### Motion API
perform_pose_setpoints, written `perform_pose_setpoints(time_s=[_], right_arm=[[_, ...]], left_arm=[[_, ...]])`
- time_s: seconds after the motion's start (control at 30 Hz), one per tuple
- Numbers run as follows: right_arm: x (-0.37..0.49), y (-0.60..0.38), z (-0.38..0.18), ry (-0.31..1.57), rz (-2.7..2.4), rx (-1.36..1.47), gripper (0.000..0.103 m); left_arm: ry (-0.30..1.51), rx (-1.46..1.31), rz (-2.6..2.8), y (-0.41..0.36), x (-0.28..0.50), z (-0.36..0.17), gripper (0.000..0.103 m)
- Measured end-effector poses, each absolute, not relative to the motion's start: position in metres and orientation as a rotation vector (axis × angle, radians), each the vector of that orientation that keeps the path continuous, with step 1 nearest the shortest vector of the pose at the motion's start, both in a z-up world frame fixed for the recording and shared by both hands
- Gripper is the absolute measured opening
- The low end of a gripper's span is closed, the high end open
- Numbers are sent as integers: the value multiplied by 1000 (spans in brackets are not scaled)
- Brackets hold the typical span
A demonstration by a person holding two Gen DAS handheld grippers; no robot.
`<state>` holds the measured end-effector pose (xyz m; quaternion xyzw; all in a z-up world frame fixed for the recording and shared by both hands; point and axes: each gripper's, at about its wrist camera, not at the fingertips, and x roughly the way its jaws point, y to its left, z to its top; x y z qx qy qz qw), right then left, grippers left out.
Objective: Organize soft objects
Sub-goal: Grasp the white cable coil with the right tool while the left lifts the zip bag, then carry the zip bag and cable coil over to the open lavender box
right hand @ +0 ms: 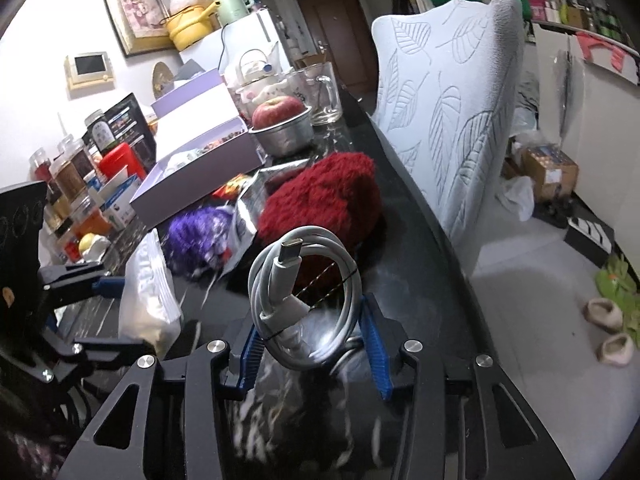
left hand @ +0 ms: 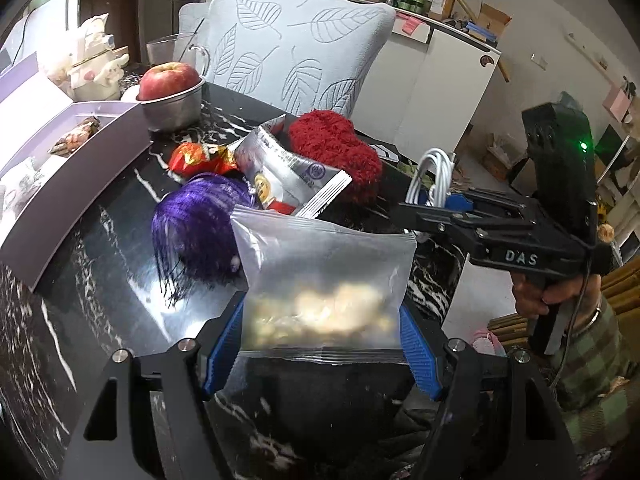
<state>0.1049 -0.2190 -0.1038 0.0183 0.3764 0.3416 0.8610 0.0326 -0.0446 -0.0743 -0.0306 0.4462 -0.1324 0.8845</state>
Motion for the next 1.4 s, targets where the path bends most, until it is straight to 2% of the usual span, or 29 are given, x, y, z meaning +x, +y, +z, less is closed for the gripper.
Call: perform_pose_setpoints(time_s=[0.63, 0.7, 0.77, 1.03, 1.13, 1.2, 1.27, 1.37, 1.4], right_arm=[[61, -169, -106, 805, 788, 32, 42], [58, -160, -105, 803, 804, 24, 38], [57, -153, -104, 799, 813, 14, 28], [57, -140, -109, 812, 779, -26, 28], [55, -141, -108, 807, 775, -24, 23], [54, -141, -108, 807, 763, -26, 14], [55, -143, -107, 810, 760, -13, 11], [54, -144, -105, 806, 769, 4, 11], [53, -143, -104, 802, 765, -2, 11]], left_arm=[[970, -101, -94, 16, -8, -81, 72], [979, -101, -70, 23, -10, -85, 72], [992, -107, -58, 28, -9, -89, 72], [1002, -55, -22, 31, 4, -98, 73], [1002, -19, -4, 29, 10, -102, 81], [1002, -26, 2, 32, 14, -105, 91], [999, -29, 3, 34, 19, -107, 96], [969, -25, -4, 35, 21, -109, 93], [958, -24, -3, 35, 21, -108, 77]])
